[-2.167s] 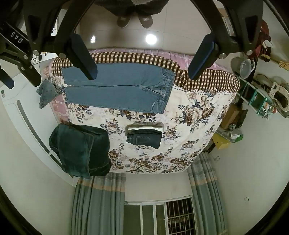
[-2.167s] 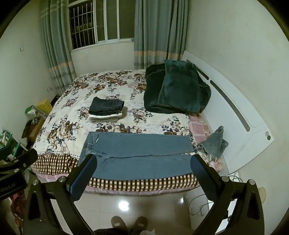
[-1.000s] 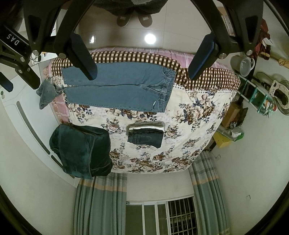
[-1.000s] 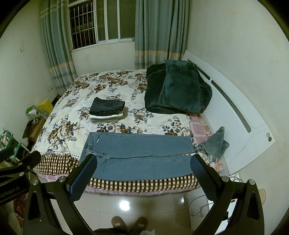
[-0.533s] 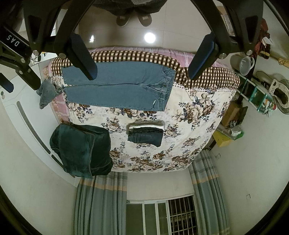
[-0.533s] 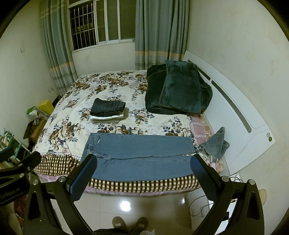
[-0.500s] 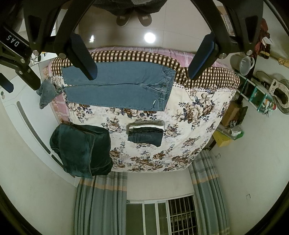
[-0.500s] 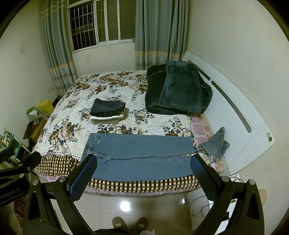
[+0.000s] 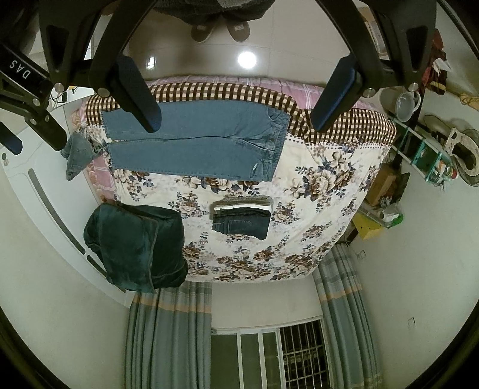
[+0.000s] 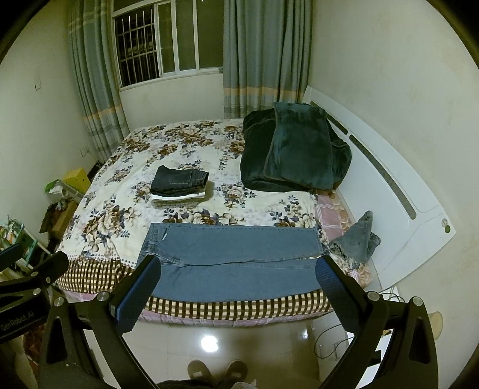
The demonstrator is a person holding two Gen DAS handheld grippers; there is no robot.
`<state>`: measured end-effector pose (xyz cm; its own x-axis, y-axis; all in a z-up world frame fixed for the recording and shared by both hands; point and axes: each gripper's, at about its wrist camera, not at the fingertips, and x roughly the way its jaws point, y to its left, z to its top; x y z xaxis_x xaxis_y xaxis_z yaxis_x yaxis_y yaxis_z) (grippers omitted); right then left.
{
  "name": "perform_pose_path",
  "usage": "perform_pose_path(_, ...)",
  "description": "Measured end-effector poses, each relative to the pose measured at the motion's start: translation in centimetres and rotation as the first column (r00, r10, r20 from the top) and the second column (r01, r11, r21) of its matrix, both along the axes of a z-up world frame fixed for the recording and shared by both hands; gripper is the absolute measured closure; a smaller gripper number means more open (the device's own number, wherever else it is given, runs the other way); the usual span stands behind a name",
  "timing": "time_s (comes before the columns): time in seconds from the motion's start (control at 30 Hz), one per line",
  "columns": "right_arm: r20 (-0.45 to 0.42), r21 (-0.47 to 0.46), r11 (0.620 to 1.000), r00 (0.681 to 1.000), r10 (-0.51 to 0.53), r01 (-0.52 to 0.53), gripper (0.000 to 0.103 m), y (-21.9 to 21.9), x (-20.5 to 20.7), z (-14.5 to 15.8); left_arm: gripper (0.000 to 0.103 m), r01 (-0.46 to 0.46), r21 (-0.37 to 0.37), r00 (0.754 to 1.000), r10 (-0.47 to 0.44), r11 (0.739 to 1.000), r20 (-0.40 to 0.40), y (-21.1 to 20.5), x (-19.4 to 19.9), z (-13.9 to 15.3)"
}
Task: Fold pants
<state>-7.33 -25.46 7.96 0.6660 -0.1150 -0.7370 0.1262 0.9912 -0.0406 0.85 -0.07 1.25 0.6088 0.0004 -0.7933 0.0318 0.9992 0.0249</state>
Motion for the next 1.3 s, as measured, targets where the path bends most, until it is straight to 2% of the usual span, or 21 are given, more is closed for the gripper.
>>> perform_pose_path(0.6,0.002,0.008,1.000,1.000,-0.001,0.001,0.000,0.2,-0.1,0.8,0.000,0.000,0.005,1.000,0.000,1.000,0.004,-0.4,0.2,0.8)
perform_pose_path(0.7,-0.009,0.014,1.000,1.000,0.004,-0.004,0.000,1.6,1.4,2.5,0.000,-0.001,0.007,1.000,0.001,1.000,0.002,-0.8,0.2,1.2)
perform_pose_path(0.87,-0.022,0.024,1.000,1.000,0.019,-0.018,0.000,1.4,1.7,2.7,0.000,-0.015,0.002,1.000,0.015,1.000,-0.009,-1.1,0.0,1.1)
perform_pose_path(1.07,-0.049,0.048,0.999,0.999,0.003,-0.001,0.000,-2.1,3.5,-0.2,0.000,-0.066,0.006,0.998,0.066,0.998,-0.001,-2.3,1.6,-0.8)
perform_pose_path(1.17,-0.068,0.063,0.998,0.997,-0.024,0.029,0.000,-3.8,5.9,-2.3,0.000,-0.113,0.023,0.994,0.113,0.993,0.002,-2.7,4.4,-2.5)
perform_pose_path(1.3,-0.112,0.057,0.995,0.990,-0.081,0.087,0.000,-6.4,10.4,-6.2,0.000,-0.163,0.088,0.986,0.165,0.983,-0.015,-3.2,8.8,-6.0)
